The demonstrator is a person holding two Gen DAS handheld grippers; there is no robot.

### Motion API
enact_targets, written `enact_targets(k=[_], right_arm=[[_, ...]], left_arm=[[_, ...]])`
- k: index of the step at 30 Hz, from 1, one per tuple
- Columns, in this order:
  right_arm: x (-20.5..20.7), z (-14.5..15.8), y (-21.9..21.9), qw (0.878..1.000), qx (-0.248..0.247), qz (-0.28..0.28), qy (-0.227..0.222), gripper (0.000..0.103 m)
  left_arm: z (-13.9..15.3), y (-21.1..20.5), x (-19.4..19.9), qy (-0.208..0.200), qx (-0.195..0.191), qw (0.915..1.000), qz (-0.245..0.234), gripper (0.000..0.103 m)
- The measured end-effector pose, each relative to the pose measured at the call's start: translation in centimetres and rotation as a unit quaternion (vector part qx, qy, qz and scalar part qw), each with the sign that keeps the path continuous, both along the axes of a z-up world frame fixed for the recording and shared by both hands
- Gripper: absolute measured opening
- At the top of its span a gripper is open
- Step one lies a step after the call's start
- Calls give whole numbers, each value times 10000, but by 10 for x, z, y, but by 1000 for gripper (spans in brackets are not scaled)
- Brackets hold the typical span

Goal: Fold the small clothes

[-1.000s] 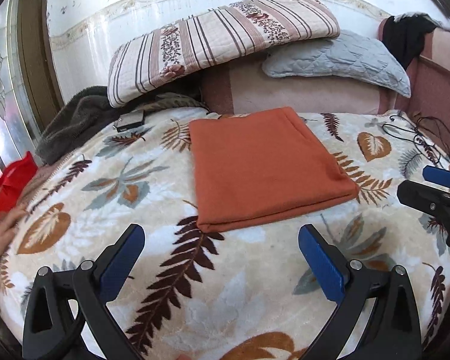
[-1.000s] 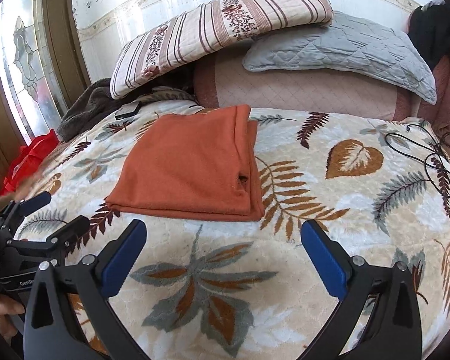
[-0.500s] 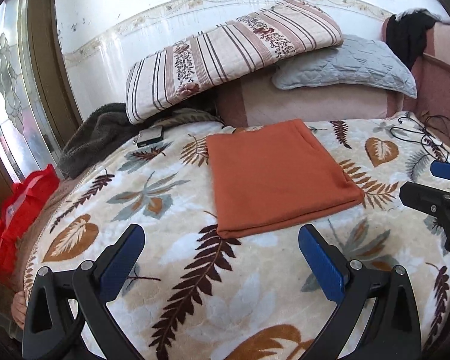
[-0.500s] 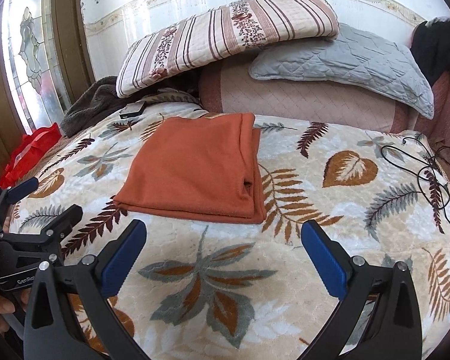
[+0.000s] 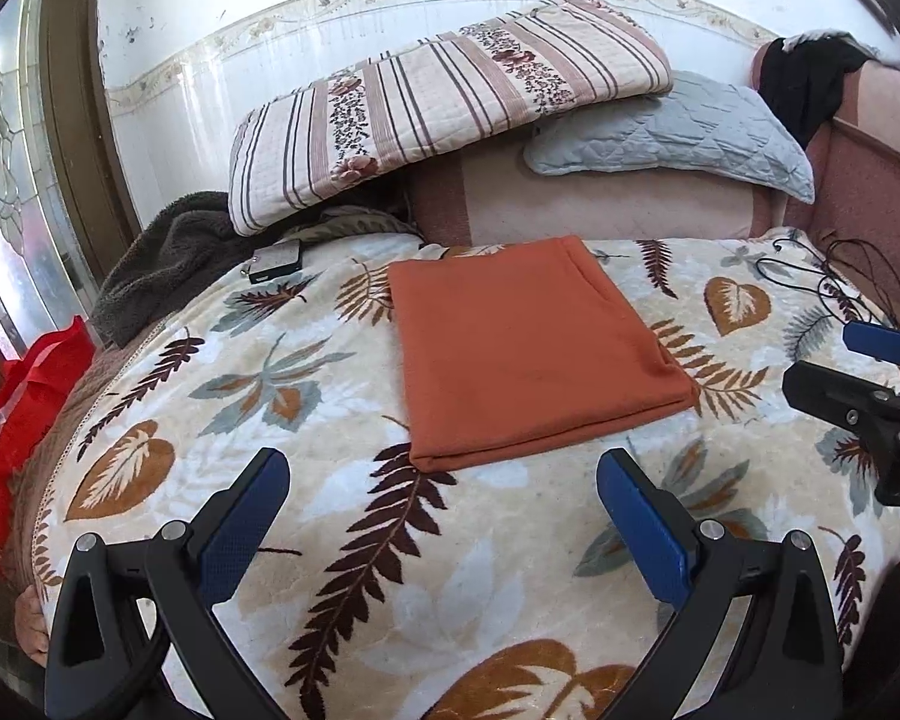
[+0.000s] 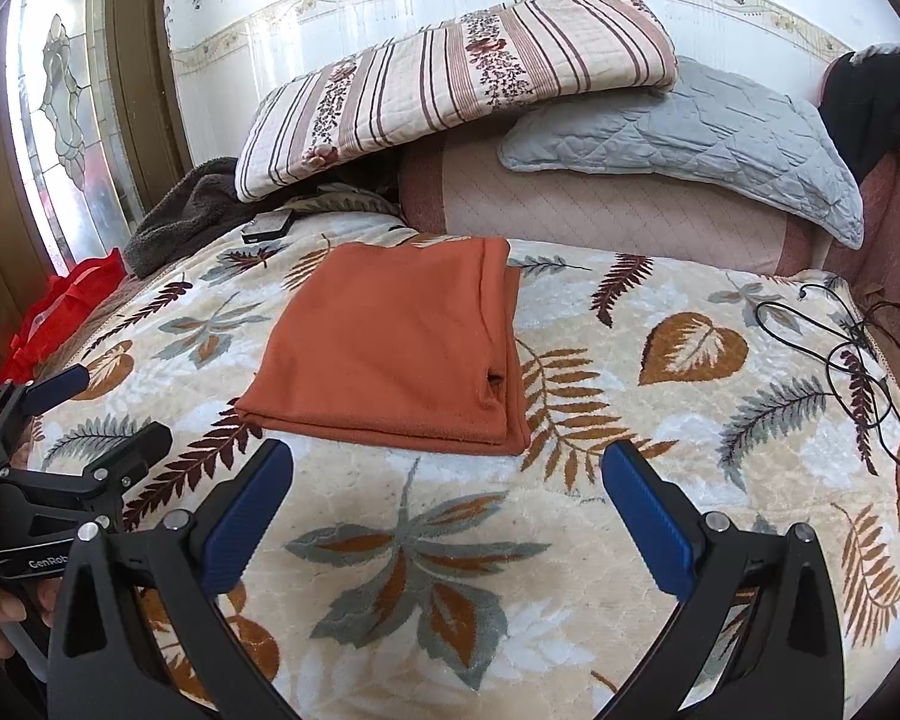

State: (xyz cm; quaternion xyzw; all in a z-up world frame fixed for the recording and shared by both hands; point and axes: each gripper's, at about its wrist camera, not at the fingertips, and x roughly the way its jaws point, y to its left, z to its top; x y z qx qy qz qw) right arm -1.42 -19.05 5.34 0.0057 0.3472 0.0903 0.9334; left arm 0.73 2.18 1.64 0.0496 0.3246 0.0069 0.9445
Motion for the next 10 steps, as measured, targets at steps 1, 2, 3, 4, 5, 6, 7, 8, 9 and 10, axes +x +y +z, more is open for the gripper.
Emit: enact_targets(k=[1, 2, 3, 4, 5, 6, 7, 8, 9, 10], right_arm=[[0, 0, -1, 10000, 8, 5, -3, 103], [1, 0, -1, 10000, 9, 10, -4, 103], [1, 0, -1, 10000, 8, 9, -1, 103], [1, 0, -1, 10000, 2, 12, 2, 103], [1, 0, -2, 10000, 4, 11, 6, 103], [2, 1, -2, 10000, 8, 3, 18, 103], [2, 1, -2, 10000, 13, 0, 31, 103], [3, 2, -2, 10000, 19, 1, 43, 103], [5, 2, -3, 10000, 21, 0, 52, 103], [7, 2, -4, 10000, 20, 11, 58, 103]], left_arm=[[0, 0, 1, 2, -11, 10000, -18, 103], [1, 0, 1, 2, -19, 10000, -35, 103], [1, 0, 2, 0, -39, 10000, -66, 103], [1, 1, 3, 0, -49, 9999, -92, 103], [1, 1, 3, -2, -52, 9999, -95, 103], [1, 0, 3, 1, -47, 10000, -80, 103], [1, 1, 5, 7, -50, 9999, -88, 103], [1, 1, 6, 15, -56, 9999, -87, 103], [2, 2, 7, 19, -55, 9999, -85, 103], [2, 2, 9, 27, -52, 10000, -81, 103]])
